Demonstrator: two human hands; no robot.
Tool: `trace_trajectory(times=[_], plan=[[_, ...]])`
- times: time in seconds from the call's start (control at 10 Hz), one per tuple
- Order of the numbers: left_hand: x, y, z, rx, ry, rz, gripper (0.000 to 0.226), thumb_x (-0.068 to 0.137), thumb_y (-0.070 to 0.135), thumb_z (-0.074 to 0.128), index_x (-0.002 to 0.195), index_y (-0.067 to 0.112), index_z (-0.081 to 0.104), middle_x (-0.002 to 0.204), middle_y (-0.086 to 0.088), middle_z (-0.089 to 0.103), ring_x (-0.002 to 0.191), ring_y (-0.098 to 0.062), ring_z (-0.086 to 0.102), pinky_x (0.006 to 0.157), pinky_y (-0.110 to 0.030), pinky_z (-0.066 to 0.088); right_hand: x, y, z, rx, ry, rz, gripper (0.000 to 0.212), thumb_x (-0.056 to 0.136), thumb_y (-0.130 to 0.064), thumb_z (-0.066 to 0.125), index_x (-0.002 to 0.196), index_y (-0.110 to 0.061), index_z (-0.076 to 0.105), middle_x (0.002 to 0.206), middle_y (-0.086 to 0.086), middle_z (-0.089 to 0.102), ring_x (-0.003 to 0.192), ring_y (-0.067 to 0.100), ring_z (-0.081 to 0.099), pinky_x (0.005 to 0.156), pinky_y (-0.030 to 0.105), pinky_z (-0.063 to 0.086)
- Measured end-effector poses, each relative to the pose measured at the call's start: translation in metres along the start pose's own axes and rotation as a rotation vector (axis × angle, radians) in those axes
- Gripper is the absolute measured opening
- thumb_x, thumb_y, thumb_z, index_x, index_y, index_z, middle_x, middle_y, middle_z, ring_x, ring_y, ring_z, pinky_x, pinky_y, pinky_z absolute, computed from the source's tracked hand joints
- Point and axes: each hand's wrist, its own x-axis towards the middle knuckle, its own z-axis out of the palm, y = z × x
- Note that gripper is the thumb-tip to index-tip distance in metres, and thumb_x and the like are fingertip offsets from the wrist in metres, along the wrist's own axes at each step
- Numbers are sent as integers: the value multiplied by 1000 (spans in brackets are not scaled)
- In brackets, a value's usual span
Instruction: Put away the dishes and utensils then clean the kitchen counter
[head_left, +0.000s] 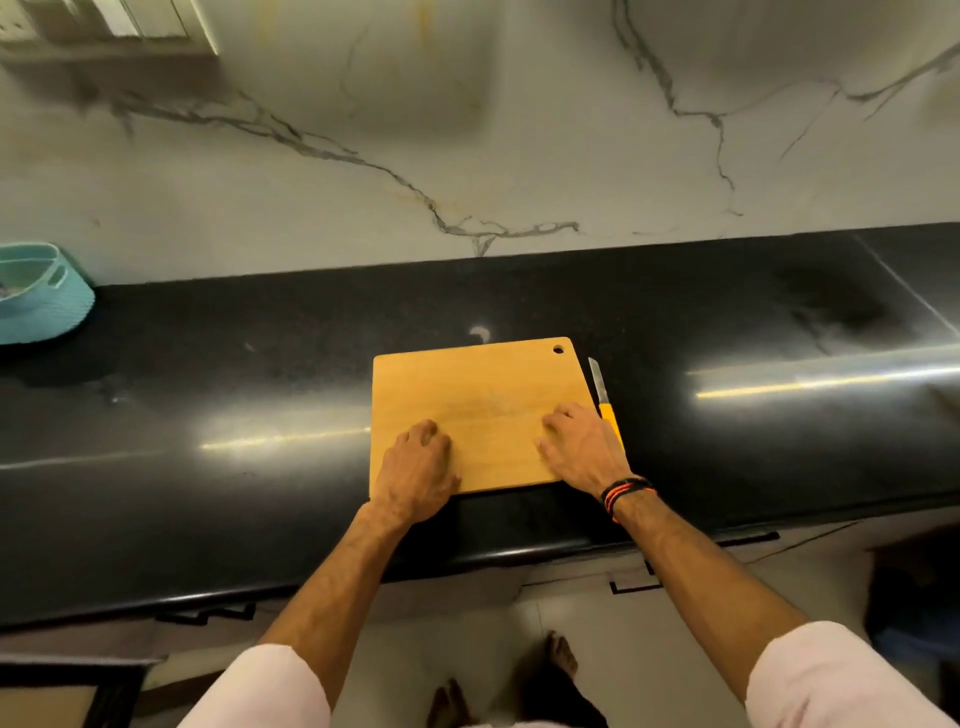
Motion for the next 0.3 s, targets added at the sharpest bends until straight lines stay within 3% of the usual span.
trace_trajectory(times=[0.1, 0.3], plan=[[-1, 0, -16, -20, -59, -25, 61, 91, 48, 58, 140, 13, 45, 154, -14, 31, 136, -35, 37, 111, -43, 35, -1, -6, -19, 67, -42, 52, 56, 94, -50, 56, 140, -19, 50, 143, 1, 50, 133, 19, 45, 111, 36, 38], [-12, 24, -104, 13, 183, -12, 71, 93, 53, 55, 149, 14, 36, 158, -10, 26, 142, -31, 31, 114, -43, 33, -12, -22, -116, 125, 124, 3, 71, 85, -58, 65, 142, -18, 48, 144, 4, 49, 133, 22, 47, 110, 43, 41]])
